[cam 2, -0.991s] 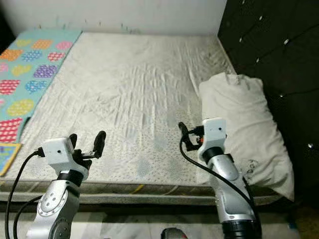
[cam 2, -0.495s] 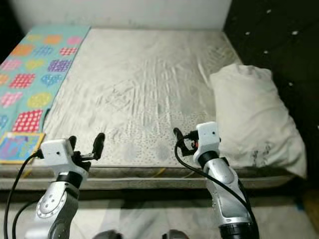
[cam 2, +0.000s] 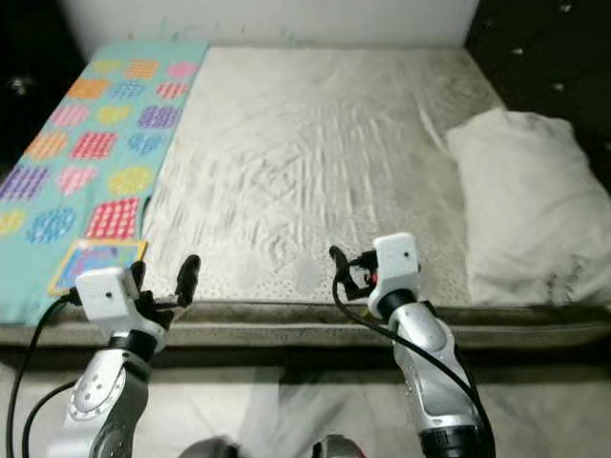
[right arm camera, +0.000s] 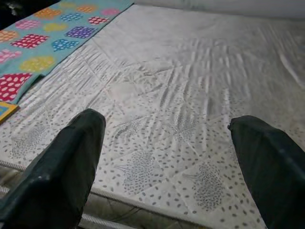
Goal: Clean up the room
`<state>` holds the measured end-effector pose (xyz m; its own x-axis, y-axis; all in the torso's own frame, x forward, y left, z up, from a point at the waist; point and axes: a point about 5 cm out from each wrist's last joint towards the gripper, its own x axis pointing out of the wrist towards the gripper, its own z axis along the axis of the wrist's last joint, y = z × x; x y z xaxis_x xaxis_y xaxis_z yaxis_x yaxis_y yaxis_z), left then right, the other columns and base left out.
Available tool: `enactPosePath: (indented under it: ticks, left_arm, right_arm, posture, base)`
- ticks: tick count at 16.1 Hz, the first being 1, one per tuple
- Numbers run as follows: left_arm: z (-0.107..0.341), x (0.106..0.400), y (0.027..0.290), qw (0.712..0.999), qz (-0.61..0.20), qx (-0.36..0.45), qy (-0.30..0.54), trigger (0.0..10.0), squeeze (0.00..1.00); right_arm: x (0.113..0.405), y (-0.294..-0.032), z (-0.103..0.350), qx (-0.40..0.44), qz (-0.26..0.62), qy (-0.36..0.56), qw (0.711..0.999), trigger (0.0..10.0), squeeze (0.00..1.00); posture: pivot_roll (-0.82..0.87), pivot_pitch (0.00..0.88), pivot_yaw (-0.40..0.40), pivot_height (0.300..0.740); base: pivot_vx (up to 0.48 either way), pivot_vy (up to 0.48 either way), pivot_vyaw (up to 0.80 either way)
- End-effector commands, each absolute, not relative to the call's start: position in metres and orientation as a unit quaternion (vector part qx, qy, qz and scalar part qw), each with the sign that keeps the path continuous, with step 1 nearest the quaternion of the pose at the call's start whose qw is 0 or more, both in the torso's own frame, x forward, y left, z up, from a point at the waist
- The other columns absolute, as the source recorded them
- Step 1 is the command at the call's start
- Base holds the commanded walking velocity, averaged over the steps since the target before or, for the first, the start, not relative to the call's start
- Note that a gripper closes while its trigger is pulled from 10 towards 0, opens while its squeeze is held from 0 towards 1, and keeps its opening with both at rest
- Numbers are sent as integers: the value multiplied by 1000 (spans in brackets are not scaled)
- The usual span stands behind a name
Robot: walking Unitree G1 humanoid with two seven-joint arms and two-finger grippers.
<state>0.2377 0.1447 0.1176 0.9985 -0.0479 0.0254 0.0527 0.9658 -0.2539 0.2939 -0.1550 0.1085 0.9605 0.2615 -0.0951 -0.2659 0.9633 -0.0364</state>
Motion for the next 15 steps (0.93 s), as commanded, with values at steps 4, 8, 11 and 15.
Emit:
enactPosePath:
  ticks: [4, 8, 11, 15]
  left_arm:
    - [123, 235, 144, 989, -40, -137, -28, 10000, 0]
    - [124, 234, 143, 989, -43, -138, -28, 10000, 0]
    - [123, 234, 143, 989, -42, -137, -24, 10000, 0]
    - [119, 236, 145, 992, -22, -126, -10, 10000, 0]
  right_arm:
    - [292, -153, 109, -22, 140, 46, 989, 10000, 0]
    - [292, -152, 109, -22, 142, 47, 989, 10000, 0]
    - [292, -152, 109, -23, 141, 49, 988, 10000, 0]
    - [292, -153, 108, -26, 138, 50, 989, 10000, 0]
  posture:
    - [-119, 155, -21, 740]
    - [-121, 160, -22, 740]
    - [-123, 162, -21, 740]
    - [-124, 162, -19, 740]
  base:
    - [158, 0, 0]
    - [350, 0, 0]
    - [343, 0, 0]
    - [143, 0, 0]
